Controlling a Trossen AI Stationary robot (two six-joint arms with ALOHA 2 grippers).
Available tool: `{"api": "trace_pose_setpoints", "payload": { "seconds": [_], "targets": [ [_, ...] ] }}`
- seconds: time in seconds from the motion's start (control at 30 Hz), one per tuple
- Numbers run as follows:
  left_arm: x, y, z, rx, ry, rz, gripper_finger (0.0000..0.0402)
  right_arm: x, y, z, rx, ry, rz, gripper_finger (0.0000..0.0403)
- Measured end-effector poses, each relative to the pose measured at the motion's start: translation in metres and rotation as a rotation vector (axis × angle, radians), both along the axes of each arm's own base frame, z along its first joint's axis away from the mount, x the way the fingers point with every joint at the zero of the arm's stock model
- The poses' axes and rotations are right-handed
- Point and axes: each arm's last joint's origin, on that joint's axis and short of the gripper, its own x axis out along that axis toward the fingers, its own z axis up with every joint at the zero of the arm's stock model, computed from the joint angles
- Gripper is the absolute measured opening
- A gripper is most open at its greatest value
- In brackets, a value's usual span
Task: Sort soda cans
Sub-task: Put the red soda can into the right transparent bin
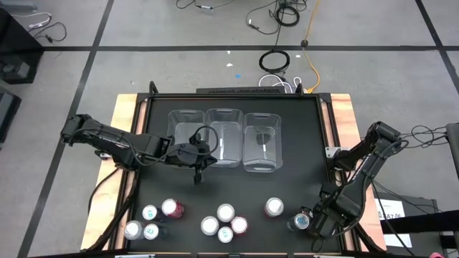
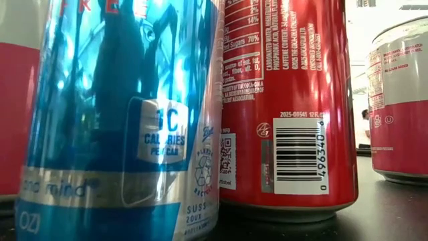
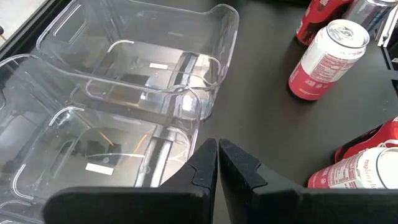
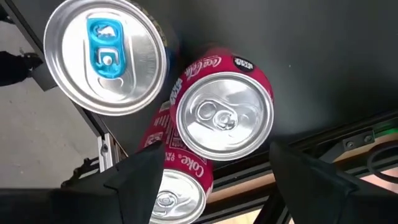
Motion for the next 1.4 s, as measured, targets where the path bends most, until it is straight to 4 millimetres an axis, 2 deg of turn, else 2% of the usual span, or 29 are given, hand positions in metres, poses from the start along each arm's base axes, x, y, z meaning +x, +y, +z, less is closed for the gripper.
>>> {"api": "trace_pose_setpoints", "payload": {
  "seconds": [0.23,0.33,0.57,1.4],
  "targets": [
    [0.0000,0.0000,0.0000,-0.003,0.000,0.002,0.0027,-0.0021,-0.0025,0.0003,-0.022,0.023,-0.001,0.0288],
    [0.0000,0.0000,0.0000,-0.005,-0.001,0.004,0.0027,-0.0012,0.0016,0.0008,0.044,0.026,0.079,0.0299],
    [0.0000,0.0000,0.0000,-0.005,-0.001,0.004,0.0027,-0.0004,0.0016,0.0008,0.044,0.013,0.112,0.0305],
    [0.0000,0.0000,0.0000,-0.005,-0.001,0.004,0.0027,-0.0058,-0.0055,0.0008,-0.027,0.072,0.105,0.0311]
  ]
}}
